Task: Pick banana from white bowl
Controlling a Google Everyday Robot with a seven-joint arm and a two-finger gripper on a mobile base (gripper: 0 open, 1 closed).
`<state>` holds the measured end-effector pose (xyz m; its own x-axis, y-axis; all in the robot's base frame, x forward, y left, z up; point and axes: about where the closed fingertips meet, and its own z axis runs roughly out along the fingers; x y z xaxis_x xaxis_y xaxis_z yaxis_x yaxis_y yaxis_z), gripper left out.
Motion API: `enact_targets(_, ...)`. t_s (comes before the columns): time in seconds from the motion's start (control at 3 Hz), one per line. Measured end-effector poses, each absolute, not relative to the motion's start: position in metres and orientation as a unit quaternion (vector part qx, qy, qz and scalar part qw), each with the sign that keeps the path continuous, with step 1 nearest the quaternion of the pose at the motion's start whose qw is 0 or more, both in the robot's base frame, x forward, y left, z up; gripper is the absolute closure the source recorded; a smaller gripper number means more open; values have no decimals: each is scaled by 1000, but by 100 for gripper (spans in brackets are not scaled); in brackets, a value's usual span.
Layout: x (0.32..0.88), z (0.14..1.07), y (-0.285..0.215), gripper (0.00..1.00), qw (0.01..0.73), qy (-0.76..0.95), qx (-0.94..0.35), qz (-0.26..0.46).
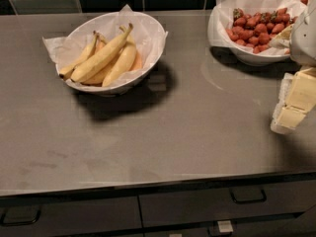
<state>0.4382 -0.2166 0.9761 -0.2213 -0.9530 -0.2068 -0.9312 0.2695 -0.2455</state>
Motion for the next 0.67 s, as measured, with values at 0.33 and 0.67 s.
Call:
enact_targets(0.33, 440, 977, -215, 0, 162, 779, -605, -35)
enact_targets(0.67, 471, 974, -184, 0, 179, 749, -637, -28)
